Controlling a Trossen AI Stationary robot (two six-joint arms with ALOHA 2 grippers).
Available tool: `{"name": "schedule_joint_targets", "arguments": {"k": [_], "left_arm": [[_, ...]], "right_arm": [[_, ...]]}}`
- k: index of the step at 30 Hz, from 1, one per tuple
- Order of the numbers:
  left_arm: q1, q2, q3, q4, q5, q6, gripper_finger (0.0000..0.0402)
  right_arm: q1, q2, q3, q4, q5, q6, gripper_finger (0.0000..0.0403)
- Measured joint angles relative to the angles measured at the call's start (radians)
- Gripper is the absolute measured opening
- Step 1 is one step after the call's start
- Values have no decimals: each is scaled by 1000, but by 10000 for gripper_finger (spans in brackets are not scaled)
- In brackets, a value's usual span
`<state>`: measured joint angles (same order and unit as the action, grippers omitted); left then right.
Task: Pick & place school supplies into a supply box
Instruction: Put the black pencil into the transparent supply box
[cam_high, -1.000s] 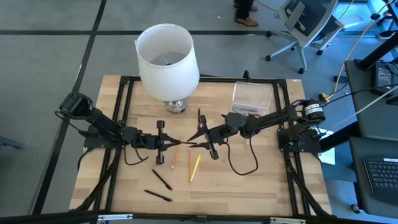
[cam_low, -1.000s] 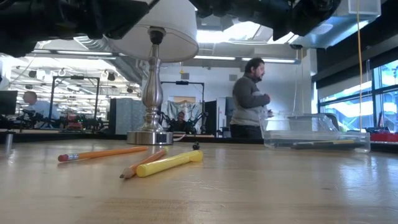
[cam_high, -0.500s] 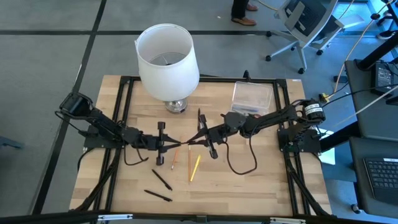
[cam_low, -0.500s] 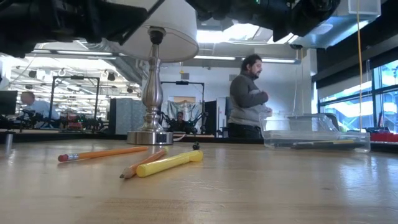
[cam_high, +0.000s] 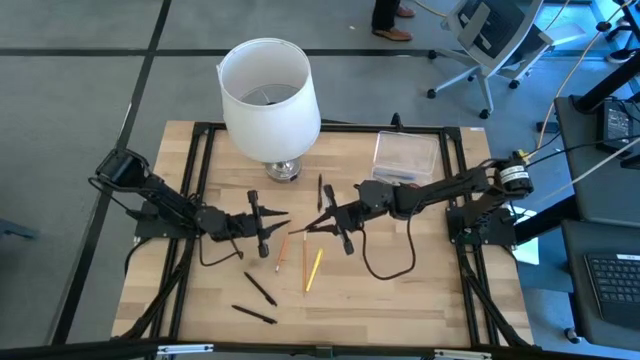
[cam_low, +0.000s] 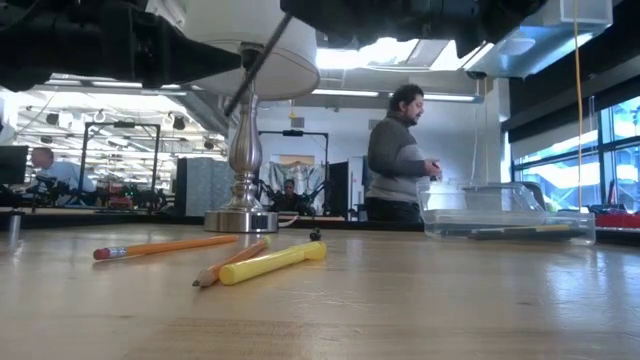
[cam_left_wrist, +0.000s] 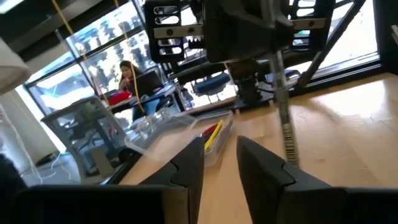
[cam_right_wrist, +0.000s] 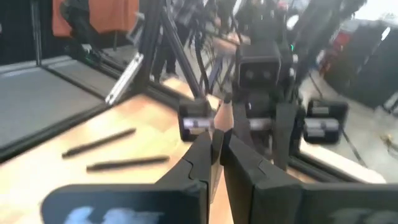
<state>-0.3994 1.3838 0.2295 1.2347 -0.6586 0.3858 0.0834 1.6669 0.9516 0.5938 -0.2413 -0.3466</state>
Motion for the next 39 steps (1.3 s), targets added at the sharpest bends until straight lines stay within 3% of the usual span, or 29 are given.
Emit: {"name": "schedule_joint_targets", "arguments": {"k": [11,21,29,39], "left_arm": [[-4,0,0,-35,-6,-33,89],[-2,0,0,-73,-32,-35,86],[39,0,0,-105,-28,-88,86],[75,0,0,-155,-5,-141,82]], "right_arm": [[0,-166,0,-473,365,5,28],[-34,-399,0,-1003,703,211,29],[-163,-452,-2,-1410,705,453,30],[-293,-449,-138,-1485,668,467,31]]}}
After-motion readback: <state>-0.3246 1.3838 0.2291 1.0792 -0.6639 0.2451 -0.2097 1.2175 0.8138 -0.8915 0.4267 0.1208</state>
